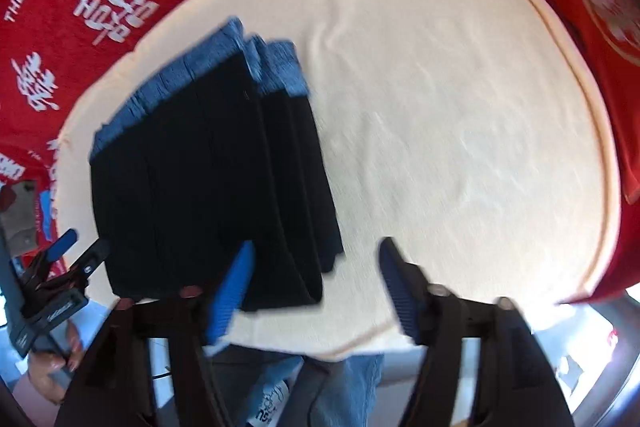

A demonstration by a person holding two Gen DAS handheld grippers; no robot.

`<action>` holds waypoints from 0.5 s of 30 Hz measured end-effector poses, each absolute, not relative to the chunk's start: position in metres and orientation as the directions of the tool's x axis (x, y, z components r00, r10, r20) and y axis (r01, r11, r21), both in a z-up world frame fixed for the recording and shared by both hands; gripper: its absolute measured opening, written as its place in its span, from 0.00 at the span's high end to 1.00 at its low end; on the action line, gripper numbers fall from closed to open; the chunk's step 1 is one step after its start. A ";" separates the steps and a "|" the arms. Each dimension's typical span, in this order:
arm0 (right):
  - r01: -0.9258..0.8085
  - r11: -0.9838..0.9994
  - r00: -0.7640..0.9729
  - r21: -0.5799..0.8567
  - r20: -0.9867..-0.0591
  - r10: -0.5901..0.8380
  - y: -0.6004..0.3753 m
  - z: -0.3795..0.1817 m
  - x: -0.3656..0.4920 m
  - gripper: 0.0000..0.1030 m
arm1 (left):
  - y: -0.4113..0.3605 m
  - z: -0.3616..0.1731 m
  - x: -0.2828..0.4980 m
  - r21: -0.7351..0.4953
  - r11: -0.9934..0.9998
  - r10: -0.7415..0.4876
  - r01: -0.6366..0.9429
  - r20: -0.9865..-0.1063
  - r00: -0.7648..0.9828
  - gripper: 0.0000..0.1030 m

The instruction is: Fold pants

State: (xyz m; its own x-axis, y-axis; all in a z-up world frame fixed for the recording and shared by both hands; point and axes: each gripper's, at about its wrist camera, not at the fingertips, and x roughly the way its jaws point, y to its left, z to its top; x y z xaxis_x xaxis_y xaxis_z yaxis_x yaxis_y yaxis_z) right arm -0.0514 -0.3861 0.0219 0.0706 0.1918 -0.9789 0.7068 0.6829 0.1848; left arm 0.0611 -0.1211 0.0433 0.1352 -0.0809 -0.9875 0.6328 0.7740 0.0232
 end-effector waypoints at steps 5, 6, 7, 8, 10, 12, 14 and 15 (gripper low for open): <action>0.661 0.750 -0.031 0.034 -0.997 0.073 -0.356 0.040 -0.057 0.19 | -0.114 0.068 0.035 0.042 0.750 -0.064 0.660 -0.989 0.136 0.00; 0.651 0.759 -0.031 0.029 -0.997 0.064 -0.349 0.045 -0.057 0.19 | -0.112 0.074 0.032 0.043 0.746 -0.067 0.664 -0.988 0.139 0.00; 0.645 0.763 -0.012 0.043 -0.998 0.066 -0.340 0.054 -0.056 0.19 | -0.110 0.082 0.028 0.041 0.743 -0.074 0.668 -0.987 0.142 0.00; 0.644 0.763 0.002 0.052 -0.998 0.067 -0.334 0.060 -0.054 0.19 | -0.109 0.088 0.026 0.041 0.742 -0.076 0.669 -0.986 0.146 0.00; 0.642 0.764 0.024 0.064 -0.998 0.063 -0.321 0.074 -0.050 0.19 | -0.105 0.100 0.024 0.035 0.744 -0.086 0.667 -0.985 0.148 0.00; 0.641 0.765 0.042 0.069 -0.998 0.055 -0.311 0.084 -0.045 0.19 | -0.101 0.111 0.023 0.027 0.748 -0.098 0.663 -0.984 0.150 0.00; 0.640 0.765 0.055 0.071 -0.997 0.047 -0.302 0.095 -0.041 0.19 | -0.096 0.120 0.023 0.020 0.749 -0.105 0.662 -0.983 0.149 0.00; 0.641 0.764 0.057 0.071 -0.997 0.045 -0.298 0.101 -0.040 0.19 | -0.093 0.125 0.023 0.020 0.749 -0.106 0.663 -0.983 0.150 0.00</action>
